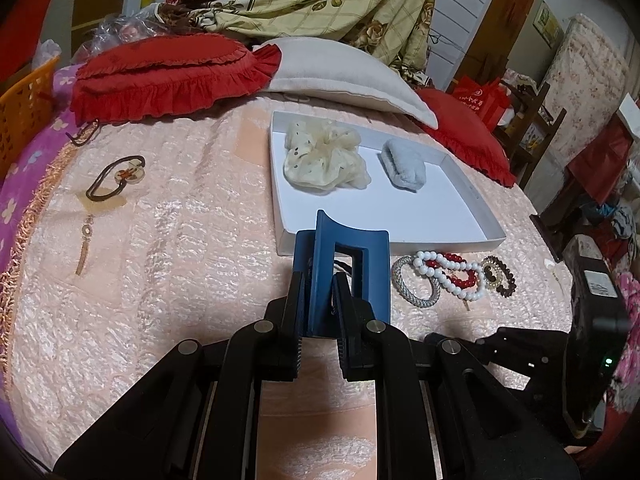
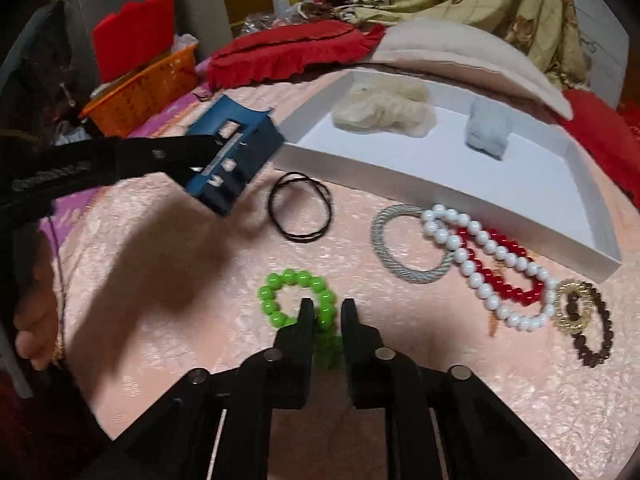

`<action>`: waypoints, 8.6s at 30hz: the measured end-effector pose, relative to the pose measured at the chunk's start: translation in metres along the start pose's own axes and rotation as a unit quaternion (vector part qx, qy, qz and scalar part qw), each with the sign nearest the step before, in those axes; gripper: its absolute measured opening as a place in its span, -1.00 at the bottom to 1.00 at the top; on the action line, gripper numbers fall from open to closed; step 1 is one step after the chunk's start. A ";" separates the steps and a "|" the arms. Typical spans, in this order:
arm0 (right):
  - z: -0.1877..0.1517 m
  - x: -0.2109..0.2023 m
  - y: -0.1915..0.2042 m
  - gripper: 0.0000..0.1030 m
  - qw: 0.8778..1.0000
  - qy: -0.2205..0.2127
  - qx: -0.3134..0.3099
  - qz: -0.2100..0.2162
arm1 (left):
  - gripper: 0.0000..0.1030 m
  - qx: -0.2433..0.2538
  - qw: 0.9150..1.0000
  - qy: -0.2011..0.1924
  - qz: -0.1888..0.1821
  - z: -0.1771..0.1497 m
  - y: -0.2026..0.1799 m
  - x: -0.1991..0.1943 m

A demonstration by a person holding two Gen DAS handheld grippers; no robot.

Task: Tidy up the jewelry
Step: 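Place the claw clip in the tray with the left tool while the right tool drops the bracelet, then grasp the black hair tie with the left tool while the right tool grasps the silver mesh bangle, then drop the black hair tie and silver bangle into the white tray, then grasp the white-and-red bead necklace with the left tool while the right tool grasps the gold coil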

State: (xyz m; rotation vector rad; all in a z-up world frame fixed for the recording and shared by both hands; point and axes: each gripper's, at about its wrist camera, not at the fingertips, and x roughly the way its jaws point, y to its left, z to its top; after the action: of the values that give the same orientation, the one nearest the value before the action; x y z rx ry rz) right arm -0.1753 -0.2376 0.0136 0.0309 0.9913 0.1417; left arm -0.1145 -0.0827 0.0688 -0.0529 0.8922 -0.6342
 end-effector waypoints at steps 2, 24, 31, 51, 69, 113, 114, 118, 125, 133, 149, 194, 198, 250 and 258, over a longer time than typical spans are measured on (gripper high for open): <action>0.000 0.002 -0.005 -0.73 1.000 0.005 0.009 0.003 | -0.76 0.000 1.000 -0.002 0.000 0.001 0.000 -0.001; 0.054 -0.053 -0.039 -0.83 0.995 -0.078 0.052 0.038 | -0.76 -0.008 1.000 0.013 -0.015 0.036 -0.015 0.006; 0.105 -0.070 -0.071 -0.83 0.991 -0.104 0.079 0.023 | -0.76 0.011 0.999 0.041 0.001 0.069 -0.021 0.046; 0.134 0.048 -0.104 -0.83 0.969 -0.020 0.228 0.091 | -0.38 -0.006 0.997 0.073 0.007 0.066 0.005 0.085; 0.042 -0.030 -0.077 -0.39 0.994 -0.020 0.090 0.054 | -0.28 -0.005 0.999 0.015 0.034 0.026 -0.014 0.008; 0.046 -0.055 -0.113 -0.87 0.905 -0.094 0.262 0.322 | -0.94 -0.033 0.997 0.029 -0.066 0.014 0.001 0.027; 0.047 -0.057 -0.115 -0.87 0.907 -0.097 0.262 0.316 | -0.94 -0.033 0.997 0.027 -0.065 0.015 0.001 0.026; 0.057 -0.065 -0.120 -0.87 0.934 -0.104 0.235 0.248 | -0.94 -0.028 0.997 0.024 -0.065 0.013 -0.002 0.024; 0.064 -0.054 -0.150 -0.87 0.957 -0.088 0.231 0.152 | -0.94 -0.012 0.998 0.037 -0.046 0.008 -0.016 0.030; 0.065 -0.040 -0.178 -0.87 0.967 -0.080 0.217 0.110 | -0.94 0.017 0.998 0.042 -0.045 0.046 -0.059 0.041; 0.105 0.012 -0.224 -0.87 0.972 -0.045 0.225 0.058 | -0.94 0.024 0.994 0.105 0.009 0.092 -0.091 0.148; -0.019 -0.068 -0.212 -0.46 0.977 -0.070 0.197 0.037 | -0.25 0.110 0.988 0.100 0.050 -0.006 -0.146 0.113; -0.021 -0.054 -0.204 -0.46 0.979 -0.062 0.190 0.040 | -0.44 0.116 0.987 0.096 0.059 -0.010 -0.146 0.119; -0.063 -0.068 -0.151 -0.82 0.969 -0.076 0.219 0.087 | -0.84 0.035 0.997 0.010 0.062 -0.027 -0.098 0.007; -0.065 -0.079 -0.143 -0.85 0.976 -0.083 0.195 0.048 | -0.84 0.024 0.999 -0.011 0.046 -0.026 -0.108 -0.027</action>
State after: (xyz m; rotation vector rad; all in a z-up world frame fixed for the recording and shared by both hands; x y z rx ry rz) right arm -0.2574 -0.3922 0.0308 0.4452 0.8381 0.0306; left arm -0.1991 -0.1508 0.1033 0.0241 0.8535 -0.5689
